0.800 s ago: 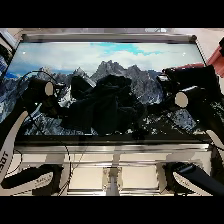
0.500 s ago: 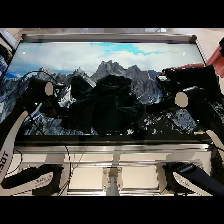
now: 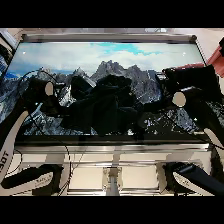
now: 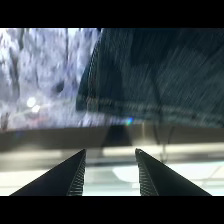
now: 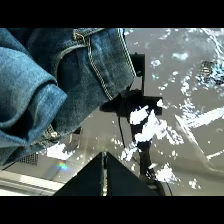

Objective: Fold the clothes and pants, and hang the long-sleeved shirts on hangers.

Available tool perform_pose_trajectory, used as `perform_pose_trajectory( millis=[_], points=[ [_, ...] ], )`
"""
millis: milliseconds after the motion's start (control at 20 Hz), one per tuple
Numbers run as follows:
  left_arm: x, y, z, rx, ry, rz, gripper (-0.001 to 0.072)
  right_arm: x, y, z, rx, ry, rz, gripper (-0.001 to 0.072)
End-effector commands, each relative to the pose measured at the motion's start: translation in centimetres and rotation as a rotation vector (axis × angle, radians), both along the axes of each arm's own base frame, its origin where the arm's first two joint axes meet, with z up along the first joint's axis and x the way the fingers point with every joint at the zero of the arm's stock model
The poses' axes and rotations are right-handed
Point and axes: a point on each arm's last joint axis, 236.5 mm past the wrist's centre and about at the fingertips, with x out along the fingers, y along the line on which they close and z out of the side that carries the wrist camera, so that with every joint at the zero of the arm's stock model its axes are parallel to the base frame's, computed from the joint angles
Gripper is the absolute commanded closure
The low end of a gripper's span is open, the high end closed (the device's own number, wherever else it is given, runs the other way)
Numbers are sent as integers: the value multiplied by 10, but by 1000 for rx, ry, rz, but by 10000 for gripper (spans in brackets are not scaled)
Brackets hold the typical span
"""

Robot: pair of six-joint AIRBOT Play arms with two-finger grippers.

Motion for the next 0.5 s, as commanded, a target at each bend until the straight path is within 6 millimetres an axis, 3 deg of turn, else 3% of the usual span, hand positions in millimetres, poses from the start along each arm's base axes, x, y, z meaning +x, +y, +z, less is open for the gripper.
perform_pose_trajectory(
  millis=[0,300,400,450],
  points=[
    [9,-7,-4,-29,-30,16,334,2,5,-12,13,33,-4,685],
    [29,-11,-9,-43,-96,10,335,14,15,-26,43,33,-14,685],
    [49,-15,-11,-59,-171,5,334,27,18,-22,60,-23,-19,663],
    [57,-17,-12,-66,-199,-8,330,33,20,-19,67,-51,-20,617]
  ],
)
